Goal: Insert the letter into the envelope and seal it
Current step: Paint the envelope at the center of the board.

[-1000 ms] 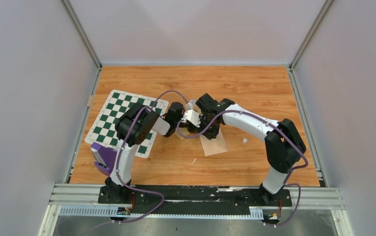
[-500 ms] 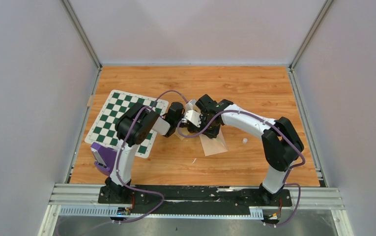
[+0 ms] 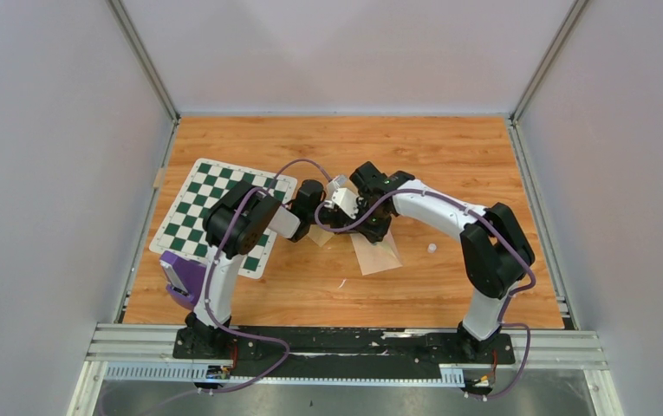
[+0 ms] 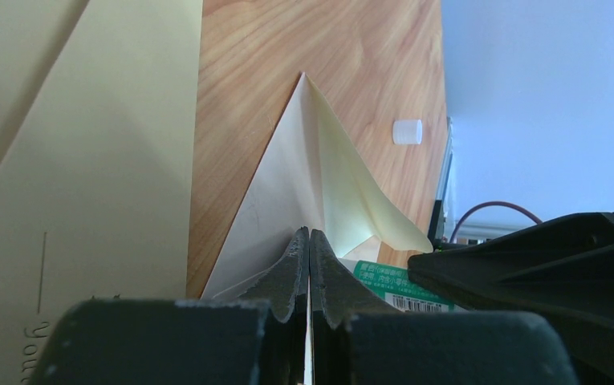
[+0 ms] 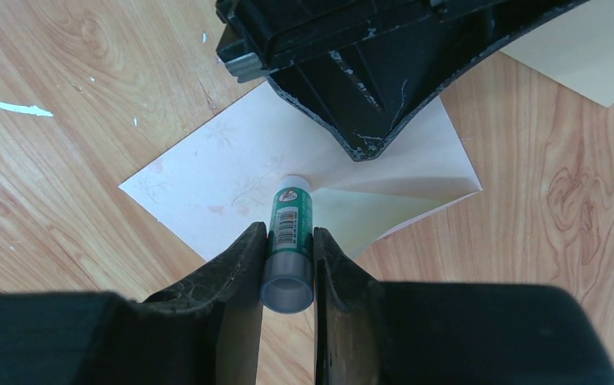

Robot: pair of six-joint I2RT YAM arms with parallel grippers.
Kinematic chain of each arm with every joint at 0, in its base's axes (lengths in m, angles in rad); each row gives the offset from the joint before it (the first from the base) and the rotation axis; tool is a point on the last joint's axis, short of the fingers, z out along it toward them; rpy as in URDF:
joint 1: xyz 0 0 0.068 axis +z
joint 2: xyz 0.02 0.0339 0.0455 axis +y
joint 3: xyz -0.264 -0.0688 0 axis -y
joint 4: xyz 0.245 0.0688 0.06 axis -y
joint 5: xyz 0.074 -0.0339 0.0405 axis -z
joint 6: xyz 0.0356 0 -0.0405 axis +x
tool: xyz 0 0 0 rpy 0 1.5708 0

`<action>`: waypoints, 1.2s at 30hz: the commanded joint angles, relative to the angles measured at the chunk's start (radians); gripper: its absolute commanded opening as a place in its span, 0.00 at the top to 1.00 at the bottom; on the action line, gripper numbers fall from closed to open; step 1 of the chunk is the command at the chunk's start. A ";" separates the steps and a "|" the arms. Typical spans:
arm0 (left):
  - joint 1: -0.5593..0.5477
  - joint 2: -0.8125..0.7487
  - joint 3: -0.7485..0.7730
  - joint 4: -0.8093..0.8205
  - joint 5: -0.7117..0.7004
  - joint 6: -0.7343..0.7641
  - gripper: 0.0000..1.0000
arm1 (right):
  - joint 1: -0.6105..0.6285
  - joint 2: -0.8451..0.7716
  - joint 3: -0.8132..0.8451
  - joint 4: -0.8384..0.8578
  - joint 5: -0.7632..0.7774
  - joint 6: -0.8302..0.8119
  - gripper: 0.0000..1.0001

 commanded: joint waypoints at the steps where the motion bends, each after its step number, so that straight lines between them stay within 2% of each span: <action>1: 0.001 0.018 0.018 -0.024 -0.022 0.017 1.00 | -0.004 0.011 0.018 -0.072 -0.063 0.051 1.00; 15: 0.001 0.024 0.024 -0.043 -0.027 0.023 1.00 | 0.003 -0.008 0.051 -0.147 -0.093 0.078 1.00; 26: 0.001 0.021 0.020 -0.049 -0.026 0.030 1.00 | -0.001 -0.004 0.038 0.002 -0.036 0.080 1.00; 36: 0.000 0.021 0.022 -0.050 -0.026 0.029 1.00 | -0.018 0.048 0.071 0.027 0.017 0.080 1.00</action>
